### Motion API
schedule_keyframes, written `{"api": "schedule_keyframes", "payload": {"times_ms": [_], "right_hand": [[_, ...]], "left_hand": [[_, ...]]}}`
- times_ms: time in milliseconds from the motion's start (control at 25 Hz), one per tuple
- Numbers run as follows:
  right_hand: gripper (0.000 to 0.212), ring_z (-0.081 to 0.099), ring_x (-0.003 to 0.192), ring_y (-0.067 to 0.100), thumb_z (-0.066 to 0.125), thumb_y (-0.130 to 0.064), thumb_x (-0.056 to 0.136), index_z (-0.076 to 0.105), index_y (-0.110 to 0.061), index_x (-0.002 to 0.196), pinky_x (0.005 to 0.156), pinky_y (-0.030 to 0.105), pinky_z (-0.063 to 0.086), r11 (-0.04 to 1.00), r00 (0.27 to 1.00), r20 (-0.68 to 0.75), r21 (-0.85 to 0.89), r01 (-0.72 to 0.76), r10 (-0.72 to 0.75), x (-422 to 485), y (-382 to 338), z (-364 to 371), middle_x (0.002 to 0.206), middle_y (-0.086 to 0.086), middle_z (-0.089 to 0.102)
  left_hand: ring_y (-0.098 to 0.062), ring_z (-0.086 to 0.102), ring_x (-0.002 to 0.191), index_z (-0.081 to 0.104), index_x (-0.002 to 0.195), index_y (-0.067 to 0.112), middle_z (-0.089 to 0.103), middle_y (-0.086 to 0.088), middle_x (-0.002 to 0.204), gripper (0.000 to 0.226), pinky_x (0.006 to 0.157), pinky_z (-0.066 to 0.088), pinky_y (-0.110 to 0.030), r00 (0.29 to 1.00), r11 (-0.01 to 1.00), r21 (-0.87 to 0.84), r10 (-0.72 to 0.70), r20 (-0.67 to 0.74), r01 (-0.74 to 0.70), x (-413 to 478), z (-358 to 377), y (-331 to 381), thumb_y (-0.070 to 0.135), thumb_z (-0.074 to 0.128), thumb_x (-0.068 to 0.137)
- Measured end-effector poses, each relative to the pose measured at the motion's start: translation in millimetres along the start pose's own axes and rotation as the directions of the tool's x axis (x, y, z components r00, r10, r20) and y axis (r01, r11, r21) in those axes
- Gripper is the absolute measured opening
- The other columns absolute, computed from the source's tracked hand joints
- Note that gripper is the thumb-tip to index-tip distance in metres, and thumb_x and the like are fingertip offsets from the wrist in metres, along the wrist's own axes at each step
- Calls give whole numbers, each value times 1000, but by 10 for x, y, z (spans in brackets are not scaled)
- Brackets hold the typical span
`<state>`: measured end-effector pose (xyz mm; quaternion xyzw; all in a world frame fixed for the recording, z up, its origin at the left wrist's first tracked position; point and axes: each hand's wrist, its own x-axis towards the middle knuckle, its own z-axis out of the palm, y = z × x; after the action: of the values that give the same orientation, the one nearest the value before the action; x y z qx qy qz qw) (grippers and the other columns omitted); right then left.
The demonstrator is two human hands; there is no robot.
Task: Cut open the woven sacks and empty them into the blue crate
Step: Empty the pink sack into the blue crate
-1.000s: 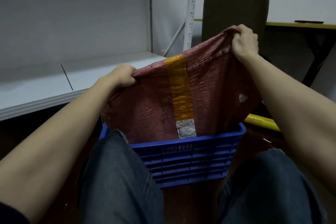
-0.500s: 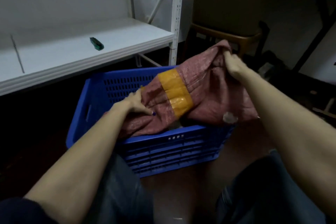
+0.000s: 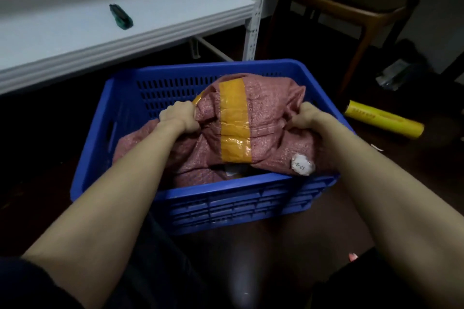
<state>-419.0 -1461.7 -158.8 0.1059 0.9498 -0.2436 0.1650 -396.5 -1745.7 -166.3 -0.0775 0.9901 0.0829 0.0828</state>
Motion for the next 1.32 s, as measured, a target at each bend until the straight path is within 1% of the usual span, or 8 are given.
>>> {"api": "schedule_keyframes", "payload": {"times_ms": [240,480,640,840,960,1080,1240,1320], "right_hand": [[45,58,110,35,67,-21,83,58,3,119,87,36,47,984,933,-348,117,136,-88,-214,-562,-1263,120,21,61],[44,53,117,37,53,-28,89,53,0,123,95,37,44,902,715,-675,177,395,-180,-876,-1357,-2193,127,20,56],[43,55,115,36,54,-25,91,53,3,124,92,35,45,948,808,-529,20,317,-259,-1025,-1339,-1936,126,22,56],[42,55,113,36,56,-26,90,54,2,121,85,34,45,958,802,-553,25,286,-225,-1138,-1239,-1983,124,21,57],[40,52,118,38,50,-23,91,52,2,122,95,37,43,924,639,-747,88,371,-185,-1292,-1357,-2290,128,23,55],[43,45,127,36,44,-17,92,40,-2,133,104,38,33,859,409,-903,103,501,-130,-1423,-1436,-2549,135,19,49],[47,51,119,39,57,-23,90,49,1,130,95,38,44,961,783,-567,-63,268,-256,-1299,-1238,-2306,130,24,53],[38,52,118,39,53,-16,90,51,-2,125,96,39,43,941,682,-688,-1,340,-247,-1345,-1249,-2380,127,24,55]], "left_hand": [[-37,56,112,62,109,11,59,-20,120,41,87,46,-41,976,1000,-9,11,-219,-13,-37,-1046,-134,26,74,73],[-41,55,112,59,112,5,57,-24,121,44,88,46,-42,891,1000,-20,-22,-453,14,-312,-2230,-108,22,73,74],[-40,56,112,60,113,5,58,-24,120,46,87,47,-41,913,999,3,-46,-405,52,-524,-2071,-215,22,74,72],[-41,56,110,60,110,4,58,-24,118,39,87,46,-42,886,999,-16,-34,-463,31,-620,-2096,-164,19,69,75],[-44,55,110,59,111,2,57,-26,117,37,88,46,-44,815,1000,-30,-10,-580,-9,-664,-2475,-15,16,64,78],[-49,48,114,46,124,3,49,-28,126,44,91,42,-49,615,983,-93,23,-788,-157,-728,-2815,118,9,54,82],[-50,44,119,35,135,2,43,-31,132,52,96,39,-52,767,972,125,236,-596,-201,-684,-2708,56,5,52,85],[-52,50,107,47,117,0,51,-33,117,32,86,43,-51,731,966,168,259,-632,-198,-679,-2764,-4,4,50,85]]}}
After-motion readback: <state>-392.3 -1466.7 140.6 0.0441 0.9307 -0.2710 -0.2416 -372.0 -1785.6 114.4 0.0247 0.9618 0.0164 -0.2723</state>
